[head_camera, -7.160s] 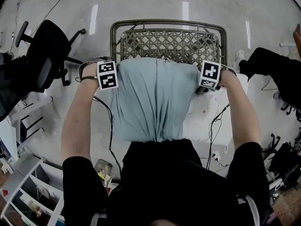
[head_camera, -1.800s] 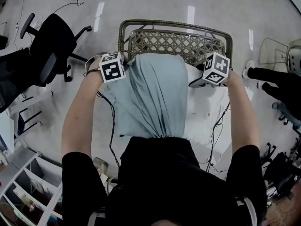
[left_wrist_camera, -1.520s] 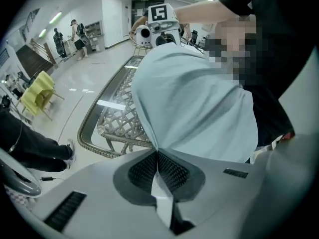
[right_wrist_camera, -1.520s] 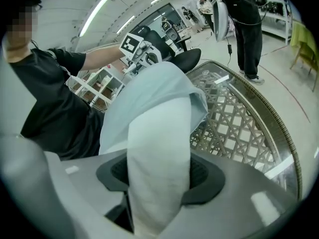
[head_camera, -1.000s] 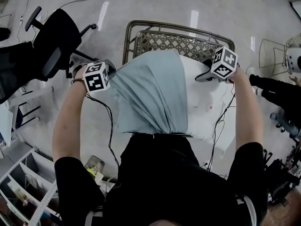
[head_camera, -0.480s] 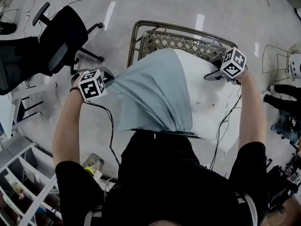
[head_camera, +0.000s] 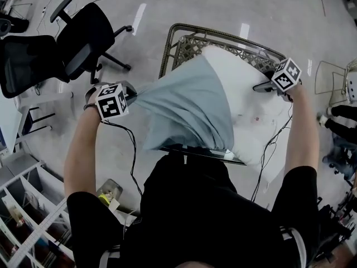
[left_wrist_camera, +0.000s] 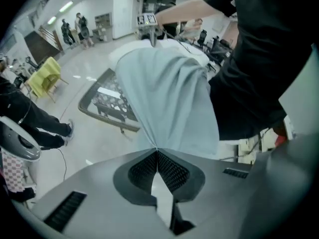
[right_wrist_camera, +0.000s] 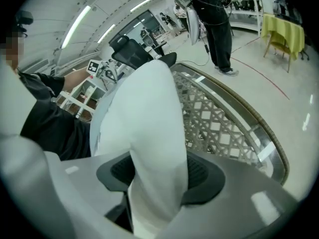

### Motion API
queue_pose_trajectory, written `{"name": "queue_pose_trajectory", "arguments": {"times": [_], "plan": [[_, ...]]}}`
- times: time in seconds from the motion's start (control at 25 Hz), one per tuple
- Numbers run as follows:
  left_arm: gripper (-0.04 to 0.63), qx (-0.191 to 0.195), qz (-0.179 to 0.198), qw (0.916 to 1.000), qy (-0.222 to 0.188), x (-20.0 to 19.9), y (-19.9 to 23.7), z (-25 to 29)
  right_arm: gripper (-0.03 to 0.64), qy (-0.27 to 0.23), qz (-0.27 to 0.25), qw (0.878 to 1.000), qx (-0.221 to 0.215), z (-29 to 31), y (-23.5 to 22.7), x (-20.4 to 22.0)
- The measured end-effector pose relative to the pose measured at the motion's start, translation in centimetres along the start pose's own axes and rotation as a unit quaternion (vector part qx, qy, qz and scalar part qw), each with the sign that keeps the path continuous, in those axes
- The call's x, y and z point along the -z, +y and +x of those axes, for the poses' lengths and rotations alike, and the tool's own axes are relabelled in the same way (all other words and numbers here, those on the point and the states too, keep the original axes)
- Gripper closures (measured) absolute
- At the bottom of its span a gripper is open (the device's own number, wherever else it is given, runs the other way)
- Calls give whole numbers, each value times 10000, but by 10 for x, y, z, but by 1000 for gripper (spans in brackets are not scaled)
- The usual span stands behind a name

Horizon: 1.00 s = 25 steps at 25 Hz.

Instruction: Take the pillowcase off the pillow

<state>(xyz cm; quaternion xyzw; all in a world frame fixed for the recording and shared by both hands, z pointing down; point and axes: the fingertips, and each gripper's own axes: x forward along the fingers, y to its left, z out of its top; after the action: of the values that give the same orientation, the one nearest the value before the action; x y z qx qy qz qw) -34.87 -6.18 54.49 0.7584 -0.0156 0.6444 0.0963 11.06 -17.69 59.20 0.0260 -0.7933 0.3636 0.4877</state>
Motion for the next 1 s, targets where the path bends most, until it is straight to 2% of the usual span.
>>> {"name": "queue_pose_trajectory", "arguments": {"times": [0.08,0.16,0.24,0.36,0.4,0.48,0.56,0.6,0.8,1.0], "plan": [[588,112,56,9997,189,15,-18,7,354,7,286,9989,370,-7,-19,11],[588,85,-113,9998,-141,10,-27,10,343,30,478,9973,564,-13,-28,17],[588,-33,-157,9991,-380,-4,-28,11,304,218,329,9957,839,-15,-29,13],[587,-146,31,9987,-486,-21,-28,13,264,595,-226,9809,1839,-22,-35,4],[587,-162,73,9982,-568,-27,-29,11,262,515,-358,9740,2178,-29,-35,-3],[586,-144,114,9965,-815,-41,-35,7,265,-143,-370,9659,2560,-45,-24,-25],[586,-73,168,9943,-1055,-57,-47,6,265,-911,-260,9610,2598,-58,0,-44],[586,-42,226,9934,-1125,-64,-54,8,265,-1105,-276,9589,2600,-60,13,-48],[586,-3,641,9916,-1121,-83,-91,27,265,-1256,-566,9532,2691,-43,81,-29],[586,123,783,9889,-1259,-91,-128,41,264,-1356,-485,9511,2732,-11,151,18]]}}
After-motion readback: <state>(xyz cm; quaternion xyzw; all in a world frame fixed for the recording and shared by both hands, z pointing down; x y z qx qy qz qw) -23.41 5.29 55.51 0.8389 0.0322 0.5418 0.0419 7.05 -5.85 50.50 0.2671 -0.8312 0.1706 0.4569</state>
